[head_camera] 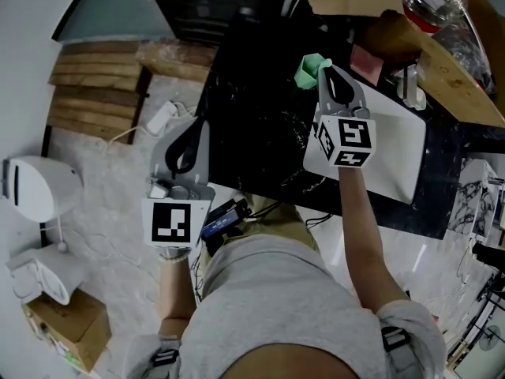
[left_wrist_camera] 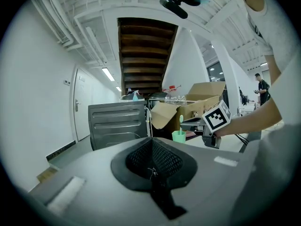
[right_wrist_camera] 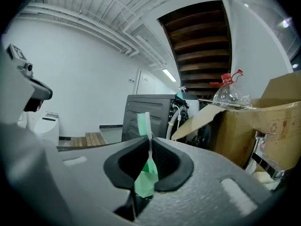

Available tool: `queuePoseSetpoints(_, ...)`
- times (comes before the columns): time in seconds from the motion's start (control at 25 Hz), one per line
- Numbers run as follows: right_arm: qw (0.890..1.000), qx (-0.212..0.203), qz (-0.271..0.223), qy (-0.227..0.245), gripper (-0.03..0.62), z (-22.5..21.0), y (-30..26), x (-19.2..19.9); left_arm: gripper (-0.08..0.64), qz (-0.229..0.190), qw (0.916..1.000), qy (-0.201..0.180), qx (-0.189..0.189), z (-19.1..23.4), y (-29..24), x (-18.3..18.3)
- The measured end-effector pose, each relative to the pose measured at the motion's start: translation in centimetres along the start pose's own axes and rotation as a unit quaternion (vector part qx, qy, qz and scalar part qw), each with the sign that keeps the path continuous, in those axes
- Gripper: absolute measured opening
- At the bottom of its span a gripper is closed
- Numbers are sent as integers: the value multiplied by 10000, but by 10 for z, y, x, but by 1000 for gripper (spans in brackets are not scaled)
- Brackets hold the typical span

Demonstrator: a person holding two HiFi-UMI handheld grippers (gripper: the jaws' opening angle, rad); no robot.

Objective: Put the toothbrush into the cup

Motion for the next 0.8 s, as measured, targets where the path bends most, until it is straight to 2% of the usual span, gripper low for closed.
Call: queuePoseSetpoints(0.8,9957,-506,222,742,37,31,-18,3,9,62,9999,45,-92,0,-1,3)
Point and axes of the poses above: the fingertips, and each gripper's own axes: y backward along the fingers, z to its left, x out of its underside, the point moved 6 cm from there along y, backward along the fingers, and after that the axes turned 4 degrees about -x, right-handed, at the moved point
